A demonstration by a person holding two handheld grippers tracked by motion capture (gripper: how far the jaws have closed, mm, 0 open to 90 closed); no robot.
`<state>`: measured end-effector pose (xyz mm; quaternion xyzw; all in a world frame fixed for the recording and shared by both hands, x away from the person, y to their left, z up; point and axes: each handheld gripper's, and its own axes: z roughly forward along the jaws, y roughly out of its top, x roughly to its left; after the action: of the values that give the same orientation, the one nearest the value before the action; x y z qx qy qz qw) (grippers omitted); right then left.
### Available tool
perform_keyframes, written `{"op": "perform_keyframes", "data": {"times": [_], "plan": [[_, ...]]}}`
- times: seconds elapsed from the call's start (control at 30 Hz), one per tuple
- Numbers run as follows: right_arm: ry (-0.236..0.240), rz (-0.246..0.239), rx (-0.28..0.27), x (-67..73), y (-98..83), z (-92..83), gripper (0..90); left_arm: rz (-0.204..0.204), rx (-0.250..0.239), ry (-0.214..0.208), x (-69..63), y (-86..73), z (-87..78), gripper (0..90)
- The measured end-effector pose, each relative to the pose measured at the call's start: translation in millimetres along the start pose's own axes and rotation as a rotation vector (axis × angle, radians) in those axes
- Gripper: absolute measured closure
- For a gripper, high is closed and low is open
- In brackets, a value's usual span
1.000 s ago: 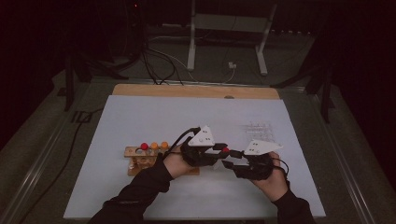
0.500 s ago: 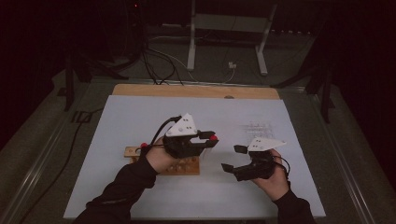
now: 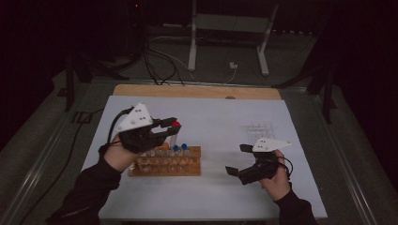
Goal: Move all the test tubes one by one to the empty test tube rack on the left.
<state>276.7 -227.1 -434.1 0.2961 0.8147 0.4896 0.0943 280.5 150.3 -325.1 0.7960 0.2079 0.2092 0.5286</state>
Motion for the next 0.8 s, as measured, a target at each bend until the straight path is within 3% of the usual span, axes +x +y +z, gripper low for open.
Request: {"op": "perform_keyframes", "data": {"times": [0.2,0.4,0.63,0.8], "plan": [[-0.005,-0.010,0.010,1.2,0.1,1.2,0.0,-0.035,-0.004,0.079,15.5,-12.7,-33.3,71.8],[-0.008,-0.011,0.017,0.7,-0.8,3.2,0.0,-0.077,-0.004,0.137,25.8,-34.3,-54.6,71.8],[-0.014,-0.014,0.024,0.3,-0.8,3.5,0.0,-0.141,-0.026,0.171,38.7,-65.9,-58.0,71.9],[-0.020,-0.015,0.030,-0.2,-1.0,3.8,0.0,-0.174,-0.055,0.153,43.0,-86.4,-49.9,71.9]]}}
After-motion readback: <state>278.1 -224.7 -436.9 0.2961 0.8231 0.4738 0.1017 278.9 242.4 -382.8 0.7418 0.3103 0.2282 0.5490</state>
